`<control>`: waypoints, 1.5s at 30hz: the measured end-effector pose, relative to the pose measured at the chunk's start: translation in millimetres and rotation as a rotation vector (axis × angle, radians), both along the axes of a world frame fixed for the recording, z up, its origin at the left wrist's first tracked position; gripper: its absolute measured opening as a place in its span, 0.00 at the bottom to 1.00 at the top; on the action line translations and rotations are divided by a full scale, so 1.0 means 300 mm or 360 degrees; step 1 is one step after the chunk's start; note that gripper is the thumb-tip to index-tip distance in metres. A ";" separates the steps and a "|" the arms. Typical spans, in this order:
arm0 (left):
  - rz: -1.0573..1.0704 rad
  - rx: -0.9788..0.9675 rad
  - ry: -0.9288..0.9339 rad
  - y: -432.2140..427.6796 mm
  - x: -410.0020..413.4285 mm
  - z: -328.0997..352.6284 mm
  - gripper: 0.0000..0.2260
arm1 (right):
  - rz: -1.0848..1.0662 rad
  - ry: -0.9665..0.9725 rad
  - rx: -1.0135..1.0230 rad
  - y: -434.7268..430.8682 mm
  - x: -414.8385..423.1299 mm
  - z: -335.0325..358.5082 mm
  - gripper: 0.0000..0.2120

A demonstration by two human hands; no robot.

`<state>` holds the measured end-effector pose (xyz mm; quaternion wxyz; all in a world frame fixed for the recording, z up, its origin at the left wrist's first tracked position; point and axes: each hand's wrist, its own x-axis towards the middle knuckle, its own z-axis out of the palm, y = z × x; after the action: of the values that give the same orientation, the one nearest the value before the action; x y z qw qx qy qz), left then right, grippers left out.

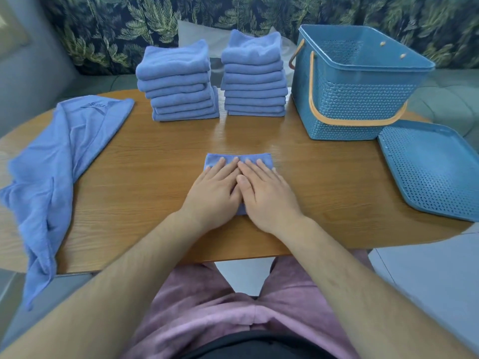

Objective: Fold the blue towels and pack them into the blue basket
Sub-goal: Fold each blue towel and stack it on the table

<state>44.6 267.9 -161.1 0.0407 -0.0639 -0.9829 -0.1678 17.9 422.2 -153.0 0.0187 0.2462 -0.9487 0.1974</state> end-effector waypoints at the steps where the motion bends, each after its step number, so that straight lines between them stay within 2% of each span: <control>1: 0.0071 0.0053 0.0007 0.005 0.000 -0.006 0.30 | -0.0018 -0.0043 0.0017 0.021 -0.012 -0.013 0.25; 5: 0.0105 0.0099 0.0051 0.005 0.009 -0.011 0.24 | -0.0137 -0.0142 0.0118 0.080 -0.013 -0.029 0.26; 9: 0.0130 0.0222 0.0006 -0.022 0.031 -0.016 0.24 | -0.0235 -0.0185 0.0102 0.114 0.021 -0.029 0.29; 12: 0.0143 0.0193 0.0069 -0.023 0.047 -0.026 0.29 | -0.0259 -0.0152 -0.0397 0.129 0.062 -0.028 0.31; 14: 0.0159 0.0112 0.0236 -0.020 0.054 -0.027 0.30 | -0.0345 -0.0150 -0.0667 0.131 0.084 -0.025 0.25; 18: -0.0142 -0.0114 0.0694 -0.004 0.074 -0.027 0.20 | -0.0468 -0.0165 -0.0761 0.138 0.079 -0.007 0.22; 20: -0.0287 -0.0060 0.0657 0.018 0.079 -0.021 0.19 | -0.0474 -0.0279 -0.0815 0.146 0.067 0.012 0.21; 23: -0.0331 0.0007 0.0498 0.041 0.083 -0.026 0.21 | -0.0411 -0.0599 -0.0966 0.159 0.054 0.044 0.19; 27: -0.0306 -0.0044 0.0434 0.034 0.081 -0.032 0.23 | -0.0408 -0.0760 -0.0803 0.183 0.047 0.084 0.24; 33: -0.0261 -0.0063 0.0413 0.040 0.079 -0.037 0.25 | -0.0283 -0.1026 -0.1033 0.184 0.049 0.084 0.34; 36: -0.0247 -0.0051 0.0387 0.040 0.074 -0.036 0.25 | -0.0272 -0.0989 -0.1002 0.185 0.045 0.078 0.32; 39: -0.0249 -0.0050 0.0349 0.039 0.074 -0.035 0.27 | -0.0301 -0.0906 -0.0934 0.186 0.044 0.074 0.25; 45: -0.0231 -0.0009 0.0241 0.041 0.070 -0.027 0.27 | -0.0237 -0.0456 -0.0619 0.149 0.071 0.054 0.15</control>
<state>65.6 280.1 -169.2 0.1024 -0.1475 -0.9703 -0.1623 39.3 466.9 -137.0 -0.0545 0.1369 -0.9014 0.4071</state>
